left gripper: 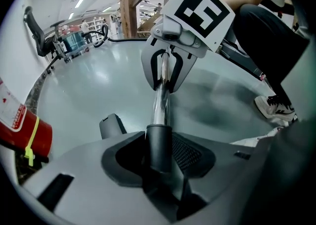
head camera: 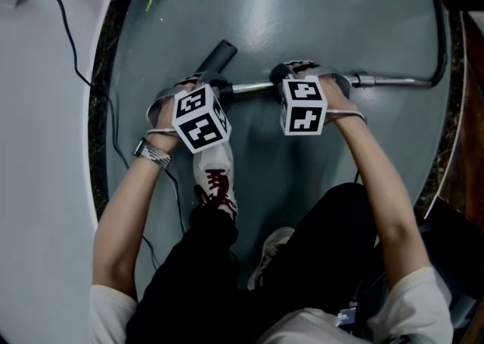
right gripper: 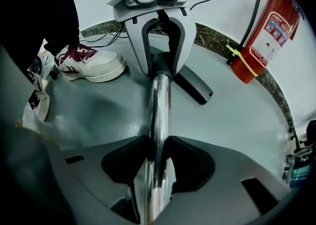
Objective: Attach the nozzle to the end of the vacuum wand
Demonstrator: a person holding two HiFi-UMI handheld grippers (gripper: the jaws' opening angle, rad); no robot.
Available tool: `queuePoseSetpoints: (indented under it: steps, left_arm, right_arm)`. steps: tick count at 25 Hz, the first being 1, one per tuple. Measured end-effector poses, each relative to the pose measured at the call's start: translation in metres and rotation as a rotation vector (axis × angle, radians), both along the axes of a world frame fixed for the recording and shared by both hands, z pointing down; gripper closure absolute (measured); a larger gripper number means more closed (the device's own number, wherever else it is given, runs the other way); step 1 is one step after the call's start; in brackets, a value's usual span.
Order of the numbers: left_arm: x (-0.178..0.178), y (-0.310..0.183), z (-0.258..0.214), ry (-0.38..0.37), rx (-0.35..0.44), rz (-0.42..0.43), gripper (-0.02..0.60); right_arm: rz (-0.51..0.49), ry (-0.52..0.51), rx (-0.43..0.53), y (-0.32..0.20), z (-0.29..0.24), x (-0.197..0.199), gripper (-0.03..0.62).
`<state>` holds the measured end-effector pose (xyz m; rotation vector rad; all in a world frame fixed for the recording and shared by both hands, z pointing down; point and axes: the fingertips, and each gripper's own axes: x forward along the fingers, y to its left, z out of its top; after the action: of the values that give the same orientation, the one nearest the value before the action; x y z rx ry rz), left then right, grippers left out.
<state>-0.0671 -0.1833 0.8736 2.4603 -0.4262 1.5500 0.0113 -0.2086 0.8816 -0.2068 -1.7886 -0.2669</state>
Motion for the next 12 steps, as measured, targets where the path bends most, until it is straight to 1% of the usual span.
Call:
queuePoseSetpoints:
  steps: [2, 5, 9, 12]
  left_arm:
    - [0.0000, -0.0001, -0.0018, 0.009, 0.013, 0.010, 0.414]
    - [0.0013, 0.0023, -0.0047, 0.016, 0.039, 0.061, 0.416]
    - [0.0022, 0.0016, -0.0049, -0.028, 0.082, 0.131, 0.417]
    - [0.0019, -0.0002, -0.0049, -0.041, 0.101, 0.141, 0.417]
  right_arm:
    - [-0.001, -0.001, 0.002, -0.0003, -0.0013, -0.0002, 0.430]
    - [-0.008, -0.001, 0.003, 0.0010, -0.0030, -0.0001, 0.430]
    - [-0.017, -0.008, 0.009, 0.0016, -0.0058, -0.0028, 0.432]
    - [-0.028, -0.010, 0.017, 0.0011, -0.0089, -0.0071, 0.442]
